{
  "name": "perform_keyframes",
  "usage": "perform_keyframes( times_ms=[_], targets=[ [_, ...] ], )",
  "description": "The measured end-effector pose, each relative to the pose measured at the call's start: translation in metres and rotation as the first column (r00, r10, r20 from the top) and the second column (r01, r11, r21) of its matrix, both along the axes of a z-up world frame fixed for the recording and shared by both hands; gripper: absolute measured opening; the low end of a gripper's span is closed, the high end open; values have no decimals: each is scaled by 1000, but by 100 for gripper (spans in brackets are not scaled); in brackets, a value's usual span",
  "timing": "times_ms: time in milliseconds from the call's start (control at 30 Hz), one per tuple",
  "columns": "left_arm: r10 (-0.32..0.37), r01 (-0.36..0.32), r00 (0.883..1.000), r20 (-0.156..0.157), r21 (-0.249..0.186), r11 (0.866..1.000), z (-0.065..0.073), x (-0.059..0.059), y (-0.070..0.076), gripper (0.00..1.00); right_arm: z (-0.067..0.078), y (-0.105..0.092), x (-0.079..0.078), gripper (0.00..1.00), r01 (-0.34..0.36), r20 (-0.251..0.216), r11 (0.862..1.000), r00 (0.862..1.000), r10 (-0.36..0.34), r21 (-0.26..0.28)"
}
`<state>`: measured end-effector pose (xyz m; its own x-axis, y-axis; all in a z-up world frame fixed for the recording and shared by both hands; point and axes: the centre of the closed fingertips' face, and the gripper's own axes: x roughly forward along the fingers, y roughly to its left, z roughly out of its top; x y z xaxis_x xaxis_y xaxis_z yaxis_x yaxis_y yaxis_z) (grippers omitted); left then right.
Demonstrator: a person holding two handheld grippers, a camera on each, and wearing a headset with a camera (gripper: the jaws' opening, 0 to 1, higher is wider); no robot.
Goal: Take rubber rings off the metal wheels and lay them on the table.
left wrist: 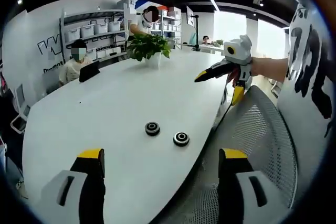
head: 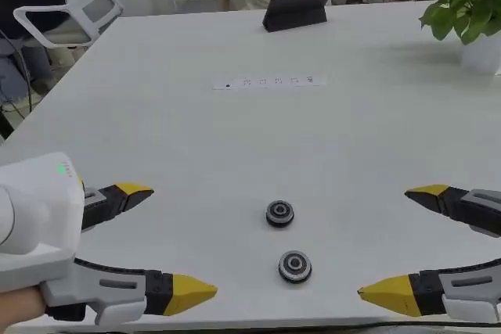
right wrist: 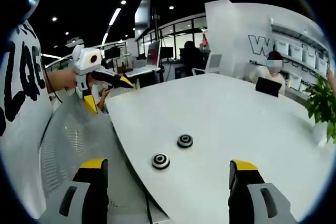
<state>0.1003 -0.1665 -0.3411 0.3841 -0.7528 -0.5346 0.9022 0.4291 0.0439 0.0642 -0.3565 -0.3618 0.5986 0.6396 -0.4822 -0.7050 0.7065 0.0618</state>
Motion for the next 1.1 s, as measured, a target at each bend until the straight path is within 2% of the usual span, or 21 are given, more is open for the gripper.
perform_keyframes(
  times_ms=[467,1100],
  targets=[
    [-7,7,1000,-4,-1,1000,-2,5,-2,88,-1,1,4,95,-1,-2,1000,1000,1,-1],
    [-31,31,999,20,-5,999,5,14,-10,85,2,4,14,93,-7,20,1000,1000,7,-2]
  ],
)
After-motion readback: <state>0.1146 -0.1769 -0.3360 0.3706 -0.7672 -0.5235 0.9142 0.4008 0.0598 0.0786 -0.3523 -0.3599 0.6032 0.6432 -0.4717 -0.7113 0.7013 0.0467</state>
